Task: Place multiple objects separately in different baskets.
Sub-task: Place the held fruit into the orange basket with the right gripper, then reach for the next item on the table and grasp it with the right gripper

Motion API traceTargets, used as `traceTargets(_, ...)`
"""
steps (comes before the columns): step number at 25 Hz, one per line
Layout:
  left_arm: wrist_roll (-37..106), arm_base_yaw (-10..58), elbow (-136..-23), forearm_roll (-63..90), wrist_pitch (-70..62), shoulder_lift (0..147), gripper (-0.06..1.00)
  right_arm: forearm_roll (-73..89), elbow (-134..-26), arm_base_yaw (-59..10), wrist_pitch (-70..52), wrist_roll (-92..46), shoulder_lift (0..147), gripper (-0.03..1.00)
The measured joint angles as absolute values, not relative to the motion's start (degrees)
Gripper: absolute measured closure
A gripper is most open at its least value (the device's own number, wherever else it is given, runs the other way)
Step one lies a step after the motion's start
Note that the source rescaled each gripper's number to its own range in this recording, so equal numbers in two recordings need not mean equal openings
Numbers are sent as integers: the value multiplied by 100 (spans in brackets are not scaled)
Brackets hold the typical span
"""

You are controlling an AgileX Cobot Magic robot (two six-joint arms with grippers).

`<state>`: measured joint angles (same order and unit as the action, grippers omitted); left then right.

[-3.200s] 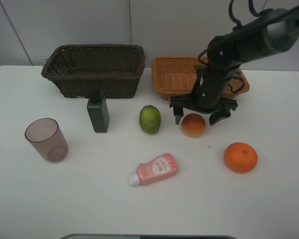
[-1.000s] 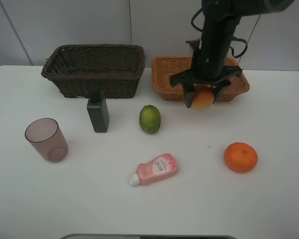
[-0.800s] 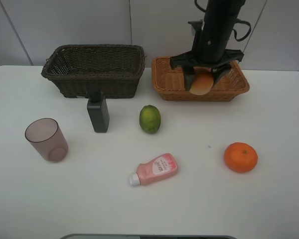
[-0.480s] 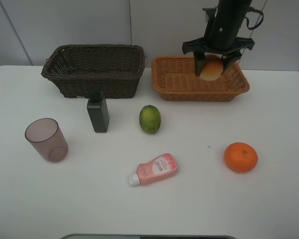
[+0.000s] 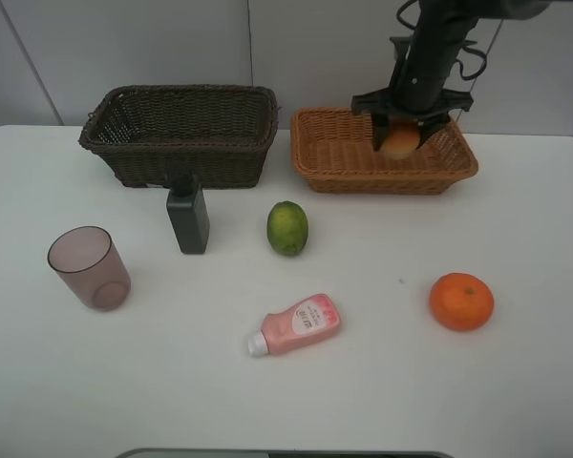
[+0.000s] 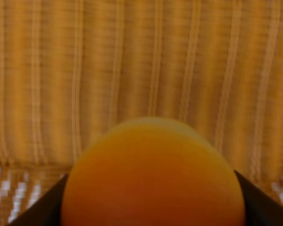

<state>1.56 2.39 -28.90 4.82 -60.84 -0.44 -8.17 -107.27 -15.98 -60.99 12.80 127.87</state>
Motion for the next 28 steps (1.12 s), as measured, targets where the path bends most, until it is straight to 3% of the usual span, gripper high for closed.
traceTargets(13, 156, 239, -2890, 482, -6084, -44, -6, -1323, -10727, -1562, -4882, 1300, 13262, 83)
traceTargets(15, 156, 239, -2890, 482, -6084, -44, -6, -1401, -10727, -1562, -4869, 1300, 13289, 67)
traceTargets(18, 156, 239, -2890, 482, -6084, -44, -6, -1444, -10727, -1562, -4846, 1300, 13289, 23)
traceTargets(20, 156, 239, -2890, 482, -6084, -44, -6, -1444, -10727, -1562, -4846, 1300, 13289, 6)
traceTargets(24, 156, 239, -2890, 482, -6084, -44, -6, -1408, -10727, -1562, -4853, 1300, 13289, -2)
traceTargets(28, 156, 239, -2890, 482, -6084, -44, -6, -1214, -10727, -1617, -5070, 1300, 13173, -3)
